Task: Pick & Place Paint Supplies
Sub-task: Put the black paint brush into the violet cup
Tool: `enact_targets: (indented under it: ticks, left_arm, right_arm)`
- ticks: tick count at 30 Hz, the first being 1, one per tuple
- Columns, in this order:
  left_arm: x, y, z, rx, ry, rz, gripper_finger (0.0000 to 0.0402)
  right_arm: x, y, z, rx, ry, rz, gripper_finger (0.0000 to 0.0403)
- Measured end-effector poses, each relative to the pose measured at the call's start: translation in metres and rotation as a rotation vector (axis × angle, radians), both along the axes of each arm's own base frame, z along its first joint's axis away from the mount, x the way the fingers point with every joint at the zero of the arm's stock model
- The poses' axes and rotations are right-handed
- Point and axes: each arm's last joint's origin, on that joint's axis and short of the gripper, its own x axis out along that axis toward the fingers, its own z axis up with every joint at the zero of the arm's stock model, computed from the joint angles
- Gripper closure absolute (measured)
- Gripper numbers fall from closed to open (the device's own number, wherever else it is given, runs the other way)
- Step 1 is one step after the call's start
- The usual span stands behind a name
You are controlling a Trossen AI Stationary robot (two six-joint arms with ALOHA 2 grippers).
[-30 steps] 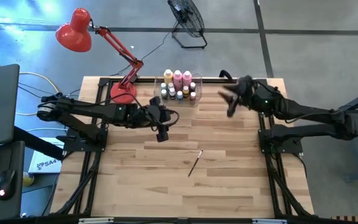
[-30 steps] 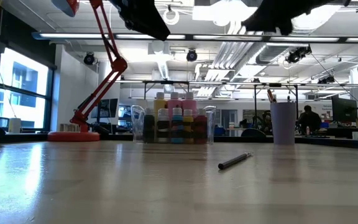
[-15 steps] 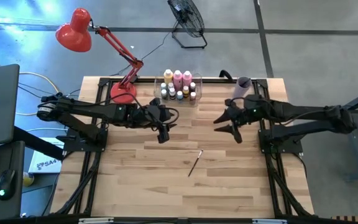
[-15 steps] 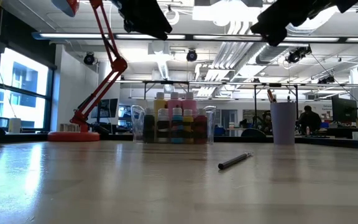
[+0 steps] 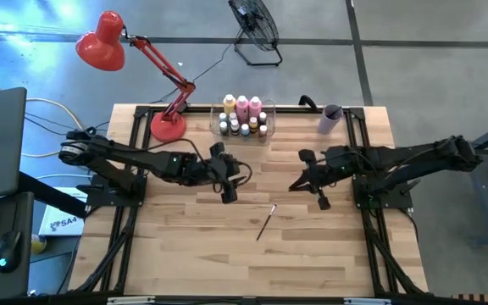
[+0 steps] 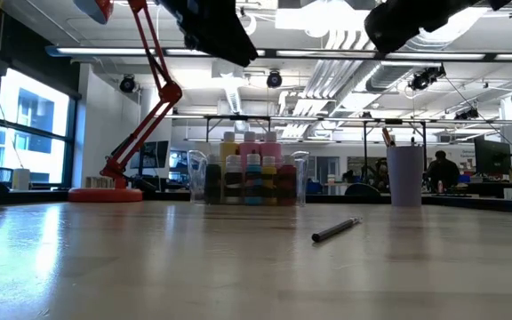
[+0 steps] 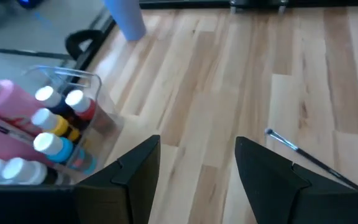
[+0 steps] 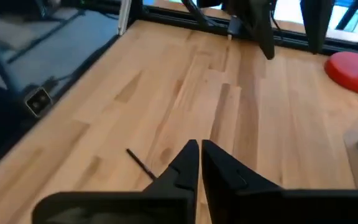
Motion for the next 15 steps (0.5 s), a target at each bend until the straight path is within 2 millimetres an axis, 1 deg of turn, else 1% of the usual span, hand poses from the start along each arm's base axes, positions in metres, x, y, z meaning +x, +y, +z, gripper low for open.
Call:
enact_targets:
  ticks: [2,5,7,12,15]
  left_arm:
    - [0.0,-0.004,0.0,0.028,-0.003,0.018,0.0199]
    - [0.001,-0.009,0.001,0.063,-0.052,0.046,0.0203]
    - [0.0,-0.009,-0.006,0.091,-0.049,0.053,0.0216]
    - [-0.004,-0.009,-0.027,0.091,-0.013,0.046,0.0275]
    - [-0.003,-0.012,-0.036,0.053,-0.031,-0.052,0.0316]
  right_arm:
    - [-0.001,0.003,0.0,-0.036,0.0,-0.012,0.0396]
    - [-0.002,0.003,-0.003,-0.085,0.0,-0.08,0.04]
    - [-0.005,0.003,-0.01,-0.105,0.015,-0.084,0.04]
    - [-0.018,0.002,-0.028,-0.085,-0.02,-0.106,0.0401]
    - [-0.03,-0.001,-0.033,-0.057,-0.082,-0.165,0.0401]
